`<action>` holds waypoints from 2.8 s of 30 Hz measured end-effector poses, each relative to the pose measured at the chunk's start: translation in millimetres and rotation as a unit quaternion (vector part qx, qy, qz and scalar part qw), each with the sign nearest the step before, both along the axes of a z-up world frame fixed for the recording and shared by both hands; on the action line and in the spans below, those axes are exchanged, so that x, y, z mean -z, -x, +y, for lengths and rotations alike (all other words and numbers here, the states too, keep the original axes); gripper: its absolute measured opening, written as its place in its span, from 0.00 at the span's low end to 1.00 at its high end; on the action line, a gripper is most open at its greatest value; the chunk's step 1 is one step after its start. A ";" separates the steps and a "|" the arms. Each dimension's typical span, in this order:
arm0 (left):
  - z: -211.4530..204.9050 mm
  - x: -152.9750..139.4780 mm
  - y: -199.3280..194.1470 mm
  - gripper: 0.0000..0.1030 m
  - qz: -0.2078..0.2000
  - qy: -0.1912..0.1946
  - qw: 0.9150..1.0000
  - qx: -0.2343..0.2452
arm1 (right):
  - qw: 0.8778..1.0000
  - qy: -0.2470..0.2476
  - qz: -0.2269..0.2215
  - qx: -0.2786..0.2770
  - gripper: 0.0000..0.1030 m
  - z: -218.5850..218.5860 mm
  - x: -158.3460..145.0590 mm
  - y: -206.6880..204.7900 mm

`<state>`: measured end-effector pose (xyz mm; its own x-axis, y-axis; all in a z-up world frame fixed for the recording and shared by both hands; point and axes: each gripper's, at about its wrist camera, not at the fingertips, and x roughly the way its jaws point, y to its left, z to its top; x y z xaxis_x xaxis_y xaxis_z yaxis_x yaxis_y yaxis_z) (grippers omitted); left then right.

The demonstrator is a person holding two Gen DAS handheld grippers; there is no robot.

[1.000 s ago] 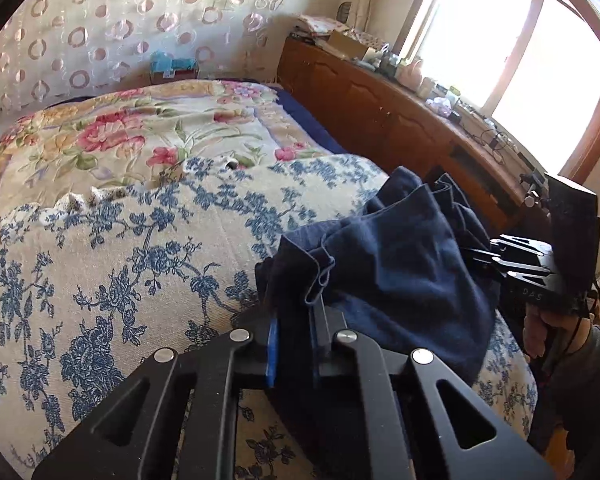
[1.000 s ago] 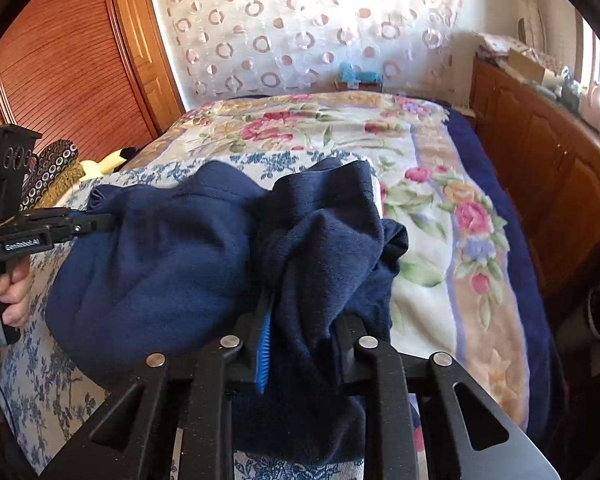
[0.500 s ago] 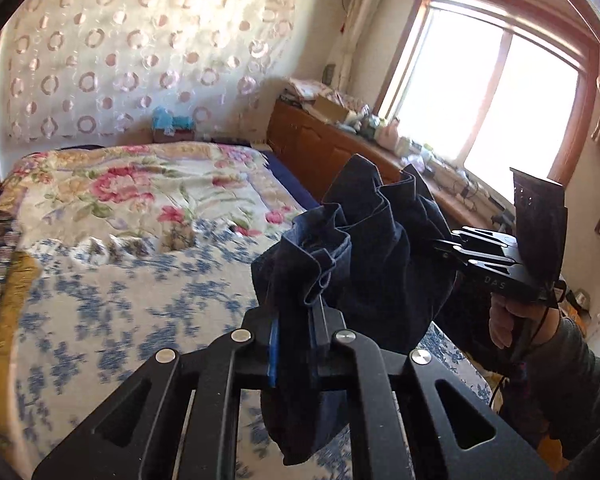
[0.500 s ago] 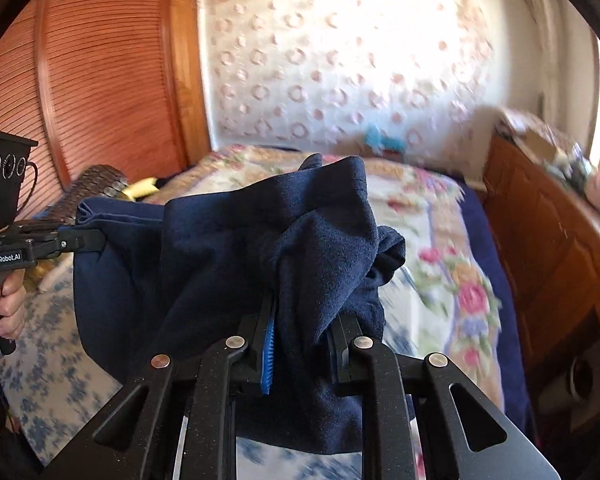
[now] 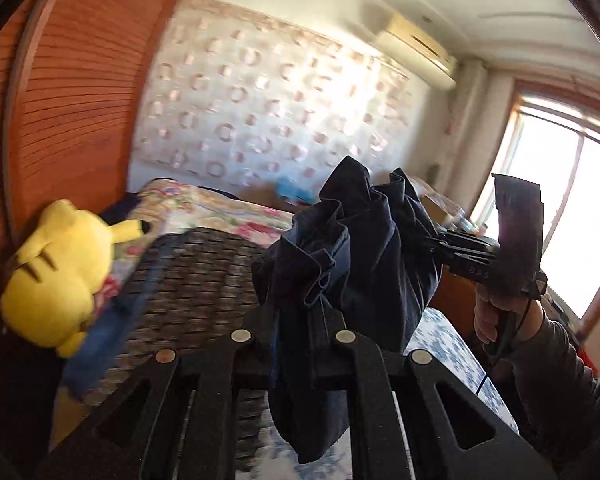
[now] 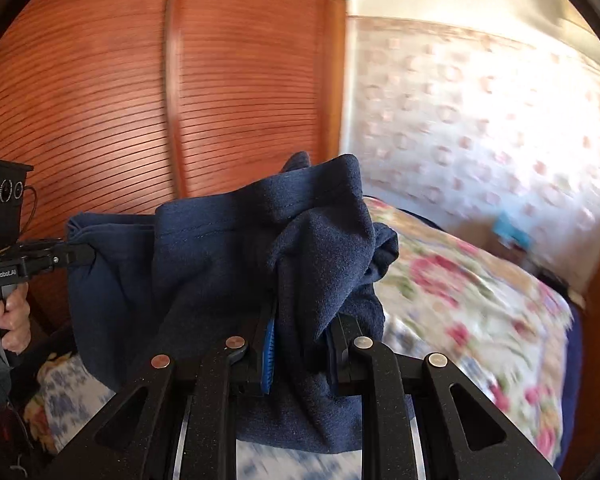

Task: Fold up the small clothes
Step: 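Lower the folded shirt onto the patterned cushion beside the yellow plush toy, then open both tools and withdraw them from the placed shirt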

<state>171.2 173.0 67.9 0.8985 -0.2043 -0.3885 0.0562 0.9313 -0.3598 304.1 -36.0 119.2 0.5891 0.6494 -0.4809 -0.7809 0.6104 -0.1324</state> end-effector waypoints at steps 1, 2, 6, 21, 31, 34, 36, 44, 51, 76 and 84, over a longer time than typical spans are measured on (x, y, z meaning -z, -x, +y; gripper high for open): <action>14.4 4.9 3.0 0.11 0.003 0.007 1.000 -0.017 | 1.000 0.009 -0.002 -0.014 0.19 19.6 -1.6 -7.7; 28.6 12.2 4.9 0.11 0.009 0.013 0.999 -0.032 | 0.999 0.019 -0.002 -0.026 0.19 41.3 -0.4 -13.9; 63.7 49.2 -2.6 0.11 0.044 0.032 0.996 -0.072 | 0.996 0.062 0.003 -0.059 0.19 112.8 16.6 -41.1; 78.5 87.4 2.5 0.45 0.092 -0.022 0.989 -0.116 | 0.999 0.037 -0.011 0.024 0.47 188.7 43.5 -103.2; 107.1 95.2 -0.8 0.72 0.112 -0.086 0.971 -0.193 | 0.998 0.053 0.015 0.000 0.53 197.4 74.2 -80.5; 113.4 99.7 5.9 0.72 0.116 -0.088 0.967 -0.207 | 0.998 0.045 0.032 0.021 0.54 195.5 74.0 -95.5; 114.1 96.2 13.6 0.72 0.117 -0.090 0.964 -0.224 | 0.998 0.040 0.033 0.029 0.54 193.8 66.6 -96.6; 73.5 67.2 31.6 0.72 0.092 -0.118 0.970 -0.193 | 0.999 0.008 0.037 0.037 0.54 132.0 56.3 -40.8; 14.7 52.0 36.8 0.72 0.068 -0.129 0.980 -0.135 | 0.997 -0.036 0.045 0.049 0.54 69.3 58.5 24.8; -144.3 12.9 77.5 0.88 0.006 -0.152 0.988 0.017 | 0.976 -0.106 -0.010 0.191 0.79 -96.0 45.6 237.1; -170.3 -0.5 92.2 0.88 -0.007 -0.152 0.988 0.020 | 0.961 -0.120 -0.037 0.247 0.79 -117.4 34.0 289.5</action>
<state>79.0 2.8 68.4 0.8974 -0.1163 -0.4255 0.0985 0.9931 -0.0637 14.5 -153.4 85.2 0.8809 0.3686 -0.2968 -0.3818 0.9241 0.0147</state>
